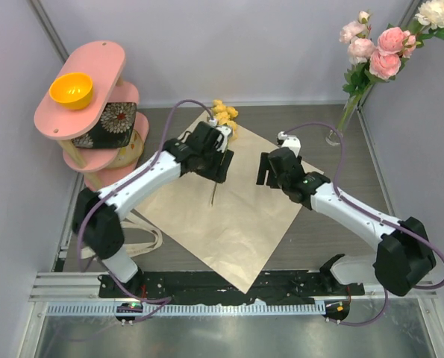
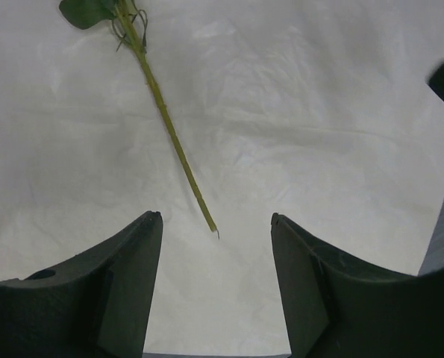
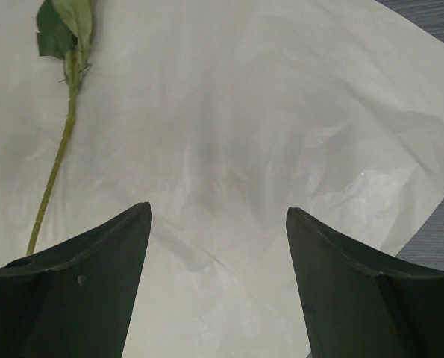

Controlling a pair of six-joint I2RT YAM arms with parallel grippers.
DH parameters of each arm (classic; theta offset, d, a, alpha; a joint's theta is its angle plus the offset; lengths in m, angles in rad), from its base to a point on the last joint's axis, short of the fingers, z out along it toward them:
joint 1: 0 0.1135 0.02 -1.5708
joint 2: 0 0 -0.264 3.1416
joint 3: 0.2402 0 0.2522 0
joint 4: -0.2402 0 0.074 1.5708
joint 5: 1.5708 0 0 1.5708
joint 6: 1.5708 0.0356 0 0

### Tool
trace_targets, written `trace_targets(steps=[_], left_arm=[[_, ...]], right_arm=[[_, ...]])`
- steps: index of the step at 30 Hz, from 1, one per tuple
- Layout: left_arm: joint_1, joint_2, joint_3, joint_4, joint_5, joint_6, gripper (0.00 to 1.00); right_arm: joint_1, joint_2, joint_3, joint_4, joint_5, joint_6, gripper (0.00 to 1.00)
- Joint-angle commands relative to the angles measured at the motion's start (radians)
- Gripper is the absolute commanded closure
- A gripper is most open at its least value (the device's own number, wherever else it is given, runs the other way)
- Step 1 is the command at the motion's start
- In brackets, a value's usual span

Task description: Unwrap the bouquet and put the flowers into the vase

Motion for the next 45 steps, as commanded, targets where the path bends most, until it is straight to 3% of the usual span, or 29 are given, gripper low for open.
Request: trace_targets(steps=[1,6,10,13,16,19,23,31,37,42,45], left_arm=[[0.033,0.279,0.267,-0.195,-0.063,-0.051,0.39],[0.065,0.565,0.535,-0.392,-0.096,-0.041,0.44],[0.065,0.654,0.602,-0.458,-0.119,-0.036,0.44],[0.065,0.696,0.607,-0.475,-0.117,-0.039,0.51],[0.063,0.713,0.591,-0.481,-0.099,-0.047,0.6],[0.059,0.702,0.553,-0.45,-0.07,-0.063,0.62],[0.054,0.677,0.538,-0.432,-0.089,-0.091,0.5],[0.048,0.601,0.565,-0.424,-0.169,-0.145,0.48],[0.037,0.634,0.603,-0.432,-0.126,-0.16,0.41],[0.008,0.654,0.559,-0.41,-0.108,-0.154,0.45],[0.004,0.663,0.536,-0.395,-0.115,-0.153,0.53]], right_arm=[[0.005,-0.104,-0.048,0.062,-0.09,0.008,0.21],[0.005,-0.206,-0.166,0.1,-0.127,-0.014,0.21],[0.005,-0.286,-0.232,0.111,-0.125,-0.032,0.21],[0.002,-0.343,-0.255,0.108,-0.104,-0.067,0.21],[0.003,-0.389,-0.257,0.096,-0.07,-0.106,0.21],[0.003,-0.418,-0.266,0.103,-0.088,-0.104,0.21],[0.003,-0.409,-0.271,0.116,-0.116,-0.1,0.21],[0.003,-0.387,-0.269,0.116,-0.13,-0.096,0.21],[0.003,-0.377,-0.265,0.119,-0.136,-0.095,0.22],[0.003,-0.366,-0.265,0.122,-0.134,-0.093,0.22],[0.003,-0.357,-0.263,0.123,-0.139,-0.092,0.22]])
